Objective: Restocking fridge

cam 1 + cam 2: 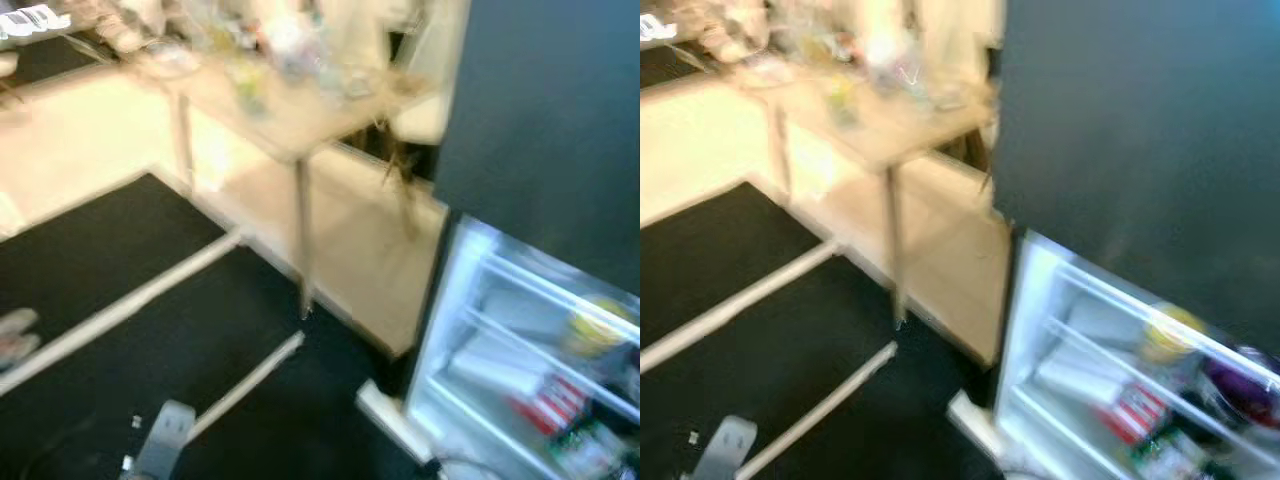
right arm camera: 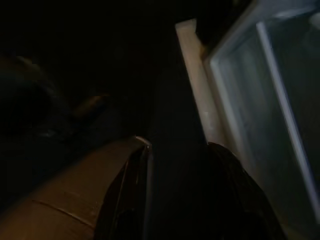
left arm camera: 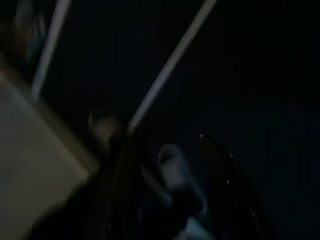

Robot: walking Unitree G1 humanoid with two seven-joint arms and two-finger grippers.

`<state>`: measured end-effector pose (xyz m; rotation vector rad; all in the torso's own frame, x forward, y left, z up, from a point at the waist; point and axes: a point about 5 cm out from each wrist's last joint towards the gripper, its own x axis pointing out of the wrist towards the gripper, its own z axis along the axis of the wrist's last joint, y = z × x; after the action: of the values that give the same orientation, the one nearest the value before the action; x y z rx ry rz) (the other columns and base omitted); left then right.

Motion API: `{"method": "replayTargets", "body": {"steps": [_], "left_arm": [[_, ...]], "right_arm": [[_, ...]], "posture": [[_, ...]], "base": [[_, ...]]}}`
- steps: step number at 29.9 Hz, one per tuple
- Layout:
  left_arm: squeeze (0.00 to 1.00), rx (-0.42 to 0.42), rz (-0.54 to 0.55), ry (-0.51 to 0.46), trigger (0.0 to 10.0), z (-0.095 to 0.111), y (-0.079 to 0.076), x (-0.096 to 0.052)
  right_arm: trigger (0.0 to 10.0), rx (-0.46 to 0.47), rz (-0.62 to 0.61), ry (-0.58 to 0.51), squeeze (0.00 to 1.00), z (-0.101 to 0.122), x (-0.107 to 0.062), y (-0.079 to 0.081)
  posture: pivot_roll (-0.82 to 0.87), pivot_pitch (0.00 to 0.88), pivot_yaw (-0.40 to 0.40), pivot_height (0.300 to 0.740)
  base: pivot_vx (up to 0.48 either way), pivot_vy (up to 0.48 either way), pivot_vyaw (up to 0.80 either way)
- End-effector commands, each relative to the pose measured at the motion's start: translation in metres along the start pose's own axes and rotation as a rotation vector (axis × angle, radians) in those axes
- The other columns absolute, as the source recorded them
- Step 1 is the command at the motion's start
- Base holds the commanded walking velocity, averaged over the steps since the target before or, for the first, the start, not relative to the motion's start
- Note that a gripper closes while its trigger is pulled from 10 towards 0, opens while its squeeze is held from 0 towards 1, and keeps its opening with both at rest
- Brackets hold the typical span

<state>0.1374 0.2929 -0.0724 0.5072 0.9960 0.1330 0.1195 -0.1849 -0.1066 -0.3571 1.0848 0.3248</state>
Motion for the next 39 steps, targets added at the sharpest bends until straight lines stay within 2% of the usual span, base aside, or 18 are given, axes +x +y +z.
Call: {"method": "replayTargets", "body": {"steps": [1, 27, 32, 33, 34, 35, 36, 37, 39], "left_arm": [[0.0, 0.008, 0.004, -0.004, 10.0, 0.002, 0.003, 0.001], [0.0, 0.011, 0.004, 0.004, 10.0, 0.0, 0.004, 0.0], [0.0, 0.011, 0.004, 0.004, 10.0, 0.0, 0.003, 0.0], [0.02, -0.028, 0.022, -0.015, 10.0, 0.004, 0.005, 0.001], [0.02, -0.057, 0.034, -0.028, 10.0, 0.008, 0.007, 0.002], [0.02, -0.057, 0.034, -0.028, 10.0, 0.008, 0.007, 0.002], [0.01, -0.098, 0.049, -0.054, 10.0, 0.017, 0.009, 0.004], [0.01, -0.144, 0.06, -0.11, 10.0, 0.035, 0.013, 0.007], [0.0, -0.159, 0.054, -0.18, 10.0, 0.059, 0.014, 0.009]], "right_arm": [[10.0, -0.004, 0.019, -0.016, 0.0, 0.006, 0.002, 0.008], [10.0, -0.009, 0.013, -0.012, 0.0, 0.004, 0.002, 0.008], [10.0, 0.004, -0.01, -0.031, 0.0, 0.009, 0.002, 0.003], [10.0, 0.119, -0.056, -0.07, 0.0, 0.018, 0.003, -0.006], [10.0, 0.192, -0.08, -0.092, 0.0, 0.023, 0.003, -0.011], [10.0, 0.192, -0.08, -0.092, 0.0, 0.023, 0.003, -0.011], [10.0, 0.279, -0.114, -0.128, 0.0, 0.031, 0.003, -0.019], [10.0, 0.379, -0.152, -0.181, 0.0, 0.041, 0.002, -0.03], [10.0, 0.439, -0.171, -0.222, 0.0, 0.049, 0.002, -0.038]], "posture": [[0.09, 0.0, 0.015, 0.74], [0.09, 0.0, 0.018, 0.74], [0.09, 0.0, 0.018, 0.74], [0.09, 0.0, 0.017, 0.74], [0.09, 0.0, 0.017, 0.74], [0.09, 0.0, 0.017, 0.74], [0.09, 0.0, 0.019, 0.74], [0.08, 0.0, 0.018, 0.74], [0.07, 0.0, 0.022, 0.74]], "base": [[0.0, 0.0, 0.76], [0.0, 0.0, 0.76], [0.0, 0.0, 0.75], [0.0, 0.0, 0.58], [0.0, 0.0, 0.58], [0.0, 0.0, 0.58], [0.0, 0.0, 0.0], [0.0, 0.0, 0.0], [0.0, 0.0, 0.0]]}}
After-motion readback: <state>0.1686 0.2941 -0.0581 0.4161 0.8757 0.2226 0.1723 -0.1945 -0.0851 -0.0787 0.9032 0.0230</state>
